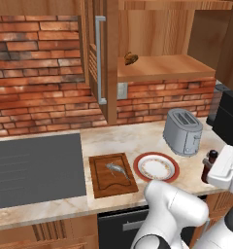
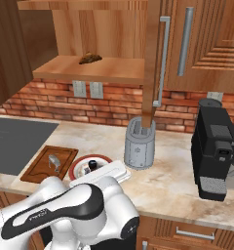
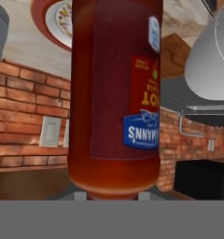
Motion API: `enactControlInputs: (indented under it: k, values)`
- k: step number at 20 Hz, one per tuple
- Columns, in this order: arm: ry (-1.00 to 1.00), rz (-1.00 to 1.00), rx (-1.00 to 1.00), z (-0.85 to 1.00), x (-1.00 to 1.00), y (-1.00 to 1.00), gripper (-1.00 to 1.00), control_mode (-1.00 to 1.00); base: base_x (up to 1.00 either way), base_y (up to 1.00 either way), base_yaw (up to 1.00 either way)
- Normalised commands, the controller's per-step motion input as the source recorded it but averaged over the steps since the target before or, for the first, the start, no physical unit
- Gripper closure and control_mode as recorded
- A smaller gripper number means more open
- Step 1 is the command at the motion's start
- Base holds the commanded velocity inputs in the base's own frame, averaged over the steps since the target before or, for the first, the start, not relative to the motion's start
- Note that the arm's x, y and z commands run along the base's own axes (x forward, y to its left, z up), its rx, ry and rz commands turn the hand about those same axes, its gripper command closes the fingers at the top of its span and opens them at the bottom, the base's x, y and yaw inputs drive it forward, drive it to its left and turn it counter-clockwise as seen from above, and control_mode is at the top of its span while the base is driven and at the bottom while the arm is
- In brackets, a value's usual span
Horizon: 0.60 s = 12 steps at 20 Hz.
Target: Pick the fish from the plate and place it on the cutting board. Then pick the condiment bottle from the cabinet and place it next to the cutting board.
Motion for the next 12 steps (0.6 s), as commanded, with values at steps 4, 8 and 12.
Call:
enactControlInputs:
  k: [4, 8, 12]
  values:
    - [0.00, 0.00, 0.00, -0.12, 0.12, -0.05, 1.00, -1.00, 0.00, 0.00, 0.00]
    - [0.00, 0.00, 0.00, -0.14, 0.12, -0.02, 1.00, -1.00, 0.00, 0.00, 0.00]
    - [0.00, 0.00, 0.00, -0.15, 0.11, -0.02, 1.00, -1.00, 0.00, 0.00, 0.00]
